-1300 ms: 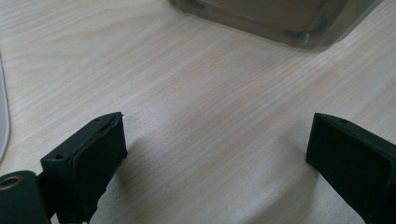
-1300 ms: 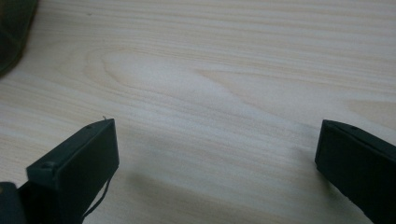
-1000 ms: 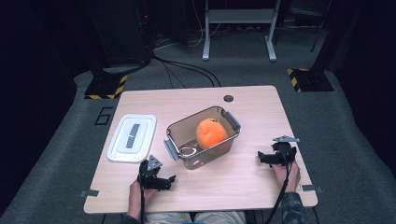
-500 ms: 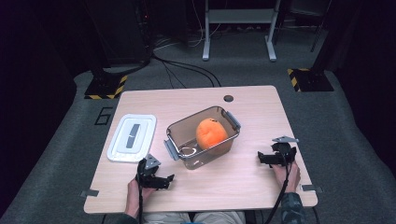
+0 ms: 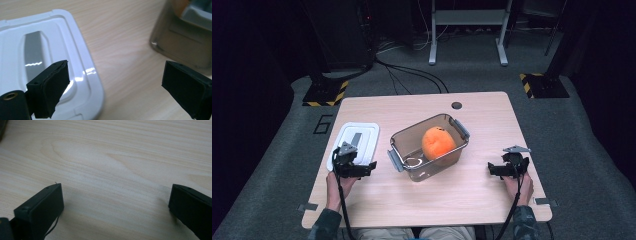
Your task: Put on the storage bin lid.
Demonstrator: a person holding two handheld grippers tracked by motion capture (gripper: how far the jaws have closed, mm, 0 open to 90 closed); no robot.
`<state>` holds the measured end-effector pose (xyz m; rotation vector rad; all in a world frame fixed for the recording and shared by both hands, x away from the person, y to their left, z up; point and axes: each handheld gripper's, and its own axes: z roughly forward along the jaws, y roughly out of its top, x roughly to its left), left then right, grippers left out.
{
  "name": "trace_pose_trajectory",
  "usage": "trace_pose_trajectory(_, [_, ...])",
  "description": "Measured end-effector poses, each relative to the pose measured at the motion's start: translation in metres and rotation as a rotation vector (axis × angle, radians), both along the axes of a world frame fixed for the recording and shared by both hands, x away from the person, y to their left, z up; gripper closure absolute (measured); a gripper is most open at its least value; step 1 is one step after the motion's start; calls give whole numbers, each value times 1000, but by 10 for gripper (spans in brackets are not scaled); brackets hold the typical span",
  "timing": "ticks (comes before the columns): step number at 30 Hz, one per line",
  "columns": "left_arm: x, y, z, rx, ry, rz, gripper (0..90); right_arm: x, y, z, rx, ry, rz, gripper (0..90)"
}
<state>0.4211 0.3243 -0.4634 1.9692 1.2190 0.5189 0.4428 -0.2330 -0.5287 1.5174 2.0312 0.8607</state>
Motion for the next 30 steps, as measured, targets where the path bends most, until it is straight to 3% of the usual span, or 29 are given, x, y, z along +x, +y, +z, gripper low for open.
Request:
trace_pose_trajectory(6, [22,13,5,-21,12,46,75,1,0,0,1,0,9,0])
trace_pose_trajectory(14, [46,30,5,-10,24,109,80,2,1,0,0,-1,12,0])
trace_pose_trajectory(19, [57,37,-4,-18,44,143,74,5,2,0,2,-1,17,0])
trace_pose_trajectory(30, [86,45,-27,49,116,214,39,5,2,0,-2,-5,21,0])
